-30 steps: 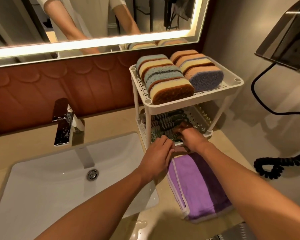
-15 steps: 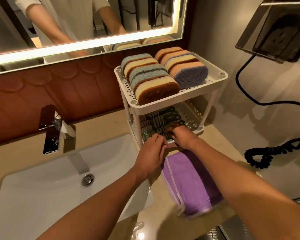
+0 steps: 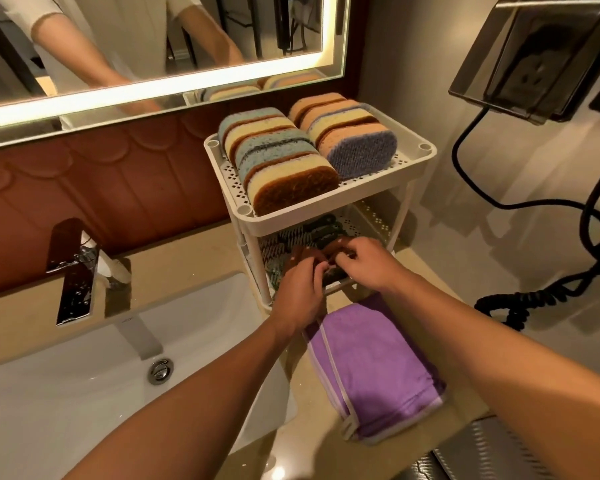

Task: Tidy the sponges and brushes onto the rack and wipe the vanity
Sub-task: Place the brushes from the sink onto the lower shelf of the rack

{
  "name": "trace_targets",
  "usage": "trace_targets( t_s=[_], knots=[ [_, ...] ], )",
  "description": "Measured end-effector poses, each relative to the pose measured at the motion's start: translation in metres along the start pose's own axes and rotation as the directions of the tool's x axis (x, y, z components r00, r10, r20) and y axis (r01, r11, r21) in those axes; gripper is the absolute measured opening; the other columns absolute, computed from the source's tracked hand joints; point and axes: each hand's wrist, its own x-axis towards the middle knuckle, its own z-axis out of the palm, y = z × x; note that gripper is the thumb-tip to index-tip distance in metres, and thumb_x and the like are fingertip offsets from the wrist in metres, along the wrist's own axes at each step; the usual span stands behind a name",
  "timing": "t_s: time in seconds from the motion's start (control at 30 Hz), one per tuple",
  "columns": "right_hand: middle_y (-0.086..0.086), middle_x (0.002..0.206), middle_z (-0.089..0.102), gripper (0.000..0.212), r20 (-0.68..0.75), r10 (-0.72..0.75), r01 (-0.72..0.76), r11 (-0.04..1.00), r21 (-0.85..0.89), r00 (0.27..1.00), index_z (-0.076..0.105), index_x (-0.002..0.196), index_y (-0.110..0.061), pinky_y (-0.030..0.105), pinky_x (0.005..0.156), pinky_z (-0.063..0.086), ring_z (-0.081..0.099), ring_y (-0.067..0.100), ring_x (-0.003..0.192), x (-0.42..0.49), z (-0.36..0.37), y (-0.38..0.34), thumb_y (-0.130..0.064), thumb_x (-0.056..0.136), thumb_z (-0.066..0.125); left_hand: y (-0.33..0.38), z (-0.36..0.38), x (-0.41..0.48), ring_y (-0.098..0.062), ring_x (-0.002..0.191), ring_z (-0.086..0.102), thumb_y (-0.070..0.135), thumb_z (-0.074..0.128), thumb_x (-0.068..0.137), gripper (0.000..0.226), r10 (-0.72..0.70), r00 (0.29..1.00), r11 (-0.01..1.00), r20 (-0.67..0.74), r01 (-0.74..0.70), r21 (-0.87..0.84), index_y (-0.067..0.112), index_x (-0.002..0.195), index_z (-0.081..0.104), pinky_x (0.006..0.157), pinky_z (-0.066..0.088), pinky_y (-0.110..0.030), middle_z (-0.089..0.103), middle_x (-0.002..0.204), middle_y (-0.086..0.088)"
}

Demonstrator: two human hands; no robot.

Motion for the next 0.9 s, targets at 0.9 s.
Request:
trace_targets(
  t_s=[0.9],
  knots=[
    [0.005,0.109,0.067,0.032,-0.03,0.136,-0.14,0.966,-0.218,0.99,0.069,0.108,-0.029,0.047,0.104,0.045,0.057,0.028,0.11,0.006,0.036,0.016,-0.047,0.093,0.047,-0.013,0.001,-0.024,-0.028,0.121,0.044,0.034,0.048,0.1,0.042,-0.161,0.949,0.853,0.27,-0.004,0.522,0.02,0.137,0.034,0.114,0.03,-0.043,0.049,0.132,-0.007]
  ],
)
